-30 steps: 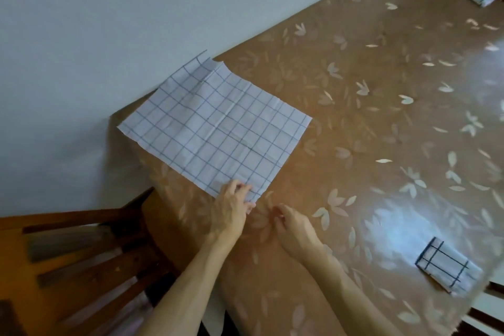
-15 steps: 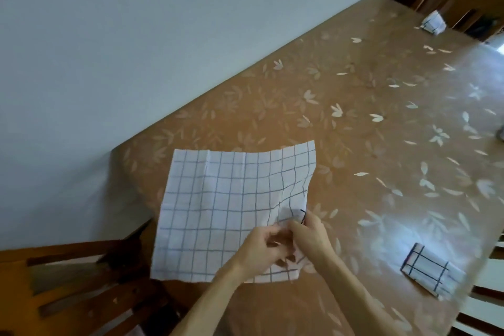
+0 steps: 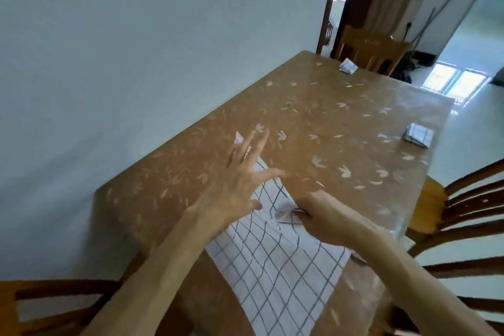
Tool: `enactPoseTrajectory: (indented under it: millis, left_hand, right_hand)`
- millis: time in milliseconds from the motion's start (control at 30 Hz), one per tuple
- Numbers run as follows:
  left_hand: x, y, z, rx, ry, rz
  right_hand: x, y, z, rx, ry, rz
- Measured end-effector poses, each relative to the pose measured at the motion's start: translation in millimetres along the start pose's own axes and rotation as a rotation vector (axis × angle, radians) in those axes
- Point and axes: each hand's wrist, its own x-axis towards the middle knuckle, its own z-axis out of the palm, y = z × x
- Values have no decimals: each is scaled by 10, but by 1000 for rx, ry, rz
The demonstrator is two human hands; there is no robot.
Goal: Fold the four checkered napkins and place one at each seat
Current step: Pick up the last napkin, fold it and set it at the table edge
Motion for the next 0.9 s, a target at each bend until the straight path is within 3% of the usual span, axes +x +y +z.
enactPoseTrajectory:
  millis: [100, 300, 533, 633, 900]
  left_hand:
    - [17, 234, -294, 51, 157, 111]
    - [-183, 478, -959, -266, 105, -202]
    - [-378, 678, -1585, -93, 138, -365]
    - [-380, 710, -1840, -101, 70, -448]
    - [-366, 885, -2327, -544, -24, -547]
  right_hand:
    - [-295, -103, -322, -37, 144, -95]
    - [-705, -253, -721, -53, 392, -154]
    - [-856, -552, -891, -57, 622, -285]
    - [-888, -709, -958, -15, 692, -312]
    - [-967, -1044, -1043, 52, 773, -410]
